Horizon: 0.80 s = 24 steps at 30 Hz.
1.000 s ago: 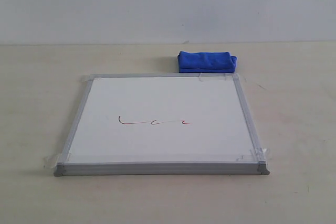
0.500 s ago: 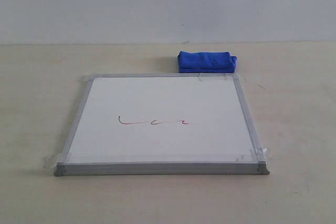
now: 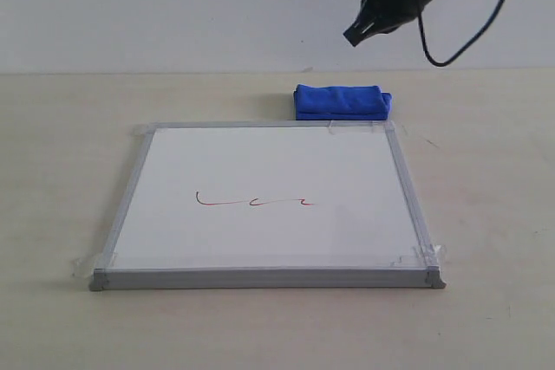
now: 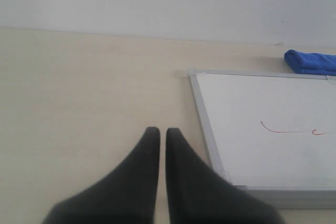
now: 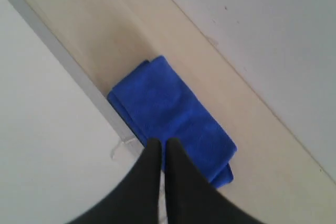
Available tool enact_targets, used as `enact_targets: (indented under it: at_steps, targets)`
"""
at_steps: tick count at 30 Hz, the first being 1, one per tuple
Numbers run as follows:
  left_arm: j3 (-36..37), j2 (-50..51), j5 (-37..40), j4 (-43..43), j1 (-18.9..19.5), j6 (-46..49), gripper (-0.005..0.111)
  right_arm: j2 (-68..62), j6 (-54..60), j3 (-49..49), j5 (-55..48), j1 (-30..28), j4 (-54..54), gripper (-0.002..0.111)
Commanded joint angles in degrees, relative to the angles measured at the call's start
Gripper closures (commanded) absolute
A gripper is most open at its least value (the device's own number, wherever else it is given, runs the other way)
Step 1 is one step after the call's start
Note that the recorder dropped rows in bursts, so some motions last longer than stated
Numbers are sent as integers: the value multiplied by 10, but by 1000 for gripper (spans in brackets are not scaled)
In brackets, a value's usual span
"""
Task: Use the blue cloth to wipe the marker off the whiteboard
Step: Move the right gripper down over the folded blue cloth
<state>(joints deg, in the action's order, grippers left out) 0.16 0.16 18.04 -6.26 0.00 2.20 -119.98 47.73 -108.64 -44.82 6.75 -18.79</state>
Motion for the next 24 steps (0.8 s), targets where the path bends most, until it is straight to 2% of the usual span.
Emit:
enact_targets:
  at_steps: [1,2,4,9,10,12,13,14,15,16,19,21,24]
  targets:
    - [-2,-2,-2,-3,0,4,102,-87,3,-148,-104,2,4,108]
    - [-2,-2,-2,-3,0,4,102,-125,-11,-201,-121,2,22,108]
    - [-2,-2,-2,-3,0,4,102,-168,-23,-247,-136,2,38,108]
    - [-2,-2,-2,-3,0,4,102,-205,8,-253,-129,2,40,108]
    - [-2,-2,-2,-3,0,4,102,-210,17,-253,-134,2,42,104]
    - [-2,-2,-2,-3,0,4,102,-215,30,-253,-137,2,42,81]
    - [-2,-2,-2,-3,0,4,102,-218,36,-253,-133,2,42,55]
    - [-2,-2,-2,-3,0,4,102,-222,36,-253,-124,2,42,36]
    - [-2,-2,-2,-3,0,4,102,-227,17,-253,-110,2,42,21]
    - [-2,-2,-2,-3,0,4,102,-231,-2,-253,-103,3,42,20]
    - [-2,-2,-2,-3,0,4,102,-248,-11,-253,-77,4,42,36]
    - [-2,-2,-2,-3,0,4,102,-258,-2,-253,-62,6,42,35]
    - [-2,-2,-2,-3,0,4,102,-275,8,-253,-36,9,42,25]
